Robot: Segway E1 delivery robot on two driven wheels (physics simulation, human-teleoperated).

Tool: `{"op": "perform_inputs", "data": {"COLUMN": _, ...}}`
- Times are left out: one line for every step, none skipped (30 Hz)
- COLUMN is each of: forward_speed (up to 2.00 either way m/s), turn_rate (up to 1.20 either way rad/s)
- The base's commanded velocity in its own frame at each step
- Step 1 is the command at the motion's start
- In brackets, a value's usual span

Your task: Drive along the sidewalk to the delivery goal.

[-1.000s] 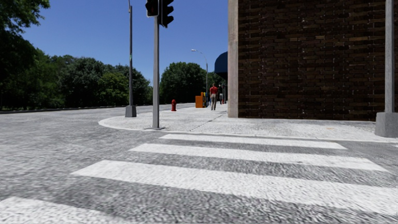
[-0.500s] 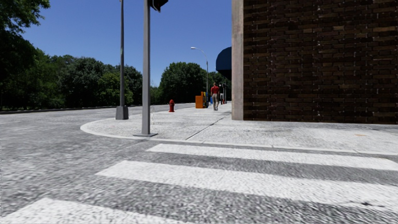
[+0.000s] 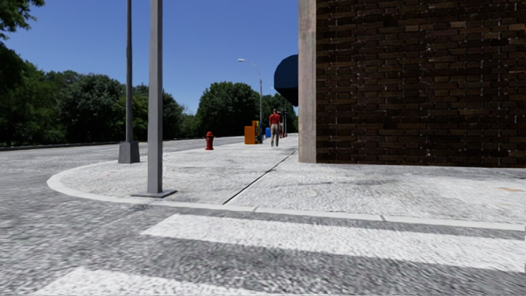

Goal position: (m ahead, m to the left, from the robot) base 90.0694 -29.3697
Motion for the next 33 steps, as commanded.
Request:
{"op": "perform_inputs", "data": {"forward_speed": 2.0, "turn_rate": -0.25}}
{"op": "perform_inputs", "data": {"forward_speed": 2.0, "turn_rate": -0.22}}
{"op": "perform_inputs", "data": {"forward_speed": 2.0, "turn_rate": -0.15}}
{"op": "perform_inputs", "data": {"forward_speed": 2.0, "turn_rate": -0.09}}
{"op": "perform_inputs", "data": {"forward_speed": 2.0, "turn_rate": -0.09}}
{"op": "perform_inputs", "data": {"forward_speed": 2.0, "turn_rate": 0.0}}
{"op": "perform_inputs", "data": {"forward_speed": 2.0, "turn_rate": 0.0}}
{"op": "perform_inputs", "data": {"forward_speed": 2.0, "turn_rate": 0.0}}
{"op": "perform_inputs", "data": {"forward_speed": 2.0, "turn_rate": 0.0}}
{"op": "perform_inputs", "data": {"forward_speed": 2.0, "turn_rate": 0.0}}
{"op": "perform_inputs", "data": {"forward_speed": 2.0, "turn_rate": 0.0}}
{"op": "perform_inputs", "data": {"forward_speed": 2.0, "turn_rate": 0.0}}
{"op": "perform_inputs", "data": {"forward_speed": 2.0, "turn_rate": 0.0}}
{"op": "perform_inputs", "data": {"forward_speed": 2.0, "turn_rate": 0.0}}
{"op": "perform_inputs", "data": {"forward_speed": 2.0, "turn_rate": 0.0}}
{"op": "perform_inputs", "data": {"forward_speed": 2.0, "turn_rate": 0.0}}
{"op": "perform_inputs", "data": {"forward_speed": 2.0, "turn_rate": 0.0}}
{"op": "perform_inputs", "data": {"forward_speed": 2.0, "turn_rate": 0.0}}
{"op": "perform_inputs", "data": {"forward_speed": 2.0, "turn_rate": 0.0}}
{"op": "perform_inputs", "data": {"forward_speed": 2.0, "turn_rate": 0.0}}
{"op": "perform_inputs", "data": {"forward_speed": 2.0, "turn_rate": 0.0}}
{"op": "perform_inputs", "data": {"forward_speed": 2.0, "turn_rate": 0.0}}
{"op": "perform_inputs", "data": {"forward_speed": 2.0, "turn_rate": 0.0}}
{"op": "perform_inputs", "data": {"forward_speed": 2.0, "turn_rate": 0.0}}
{"op": "perform_inputs", "data": {"forward_speed": 2.0, "turn_rate": 0.0}}
{"op": "perform_inputs", "data": {"forward_speed": 2.0, "turn_rate": 0.0}}
{"op": "perform_inputs", "data": {"forward_speed": 2.0, "turn_rate": 0.04}}
{"op": "perform_inputs", "data": {"forward_speed": 2.0, "turn_rate": 0.08}}
{"op": "perform_inputs", "data": {"forward_speed": 2.0, "turn_rate": 0.11}}
{"op": "perform_inputs", "data": {"forward_speed": 2.0, "turn_rate": 0.11}}
{"op": "perform_inputs", "data": {"forward_speed": 2.0, "turn_rate": 0.14}}
{"op": "perform_inputs", "data": {"forward_speed": 2.0, "turn_rate": 0.17}}
{"op": "perform_inputs", "data": {"forward_speed": 2.0, "turn_rate": 0.26}}
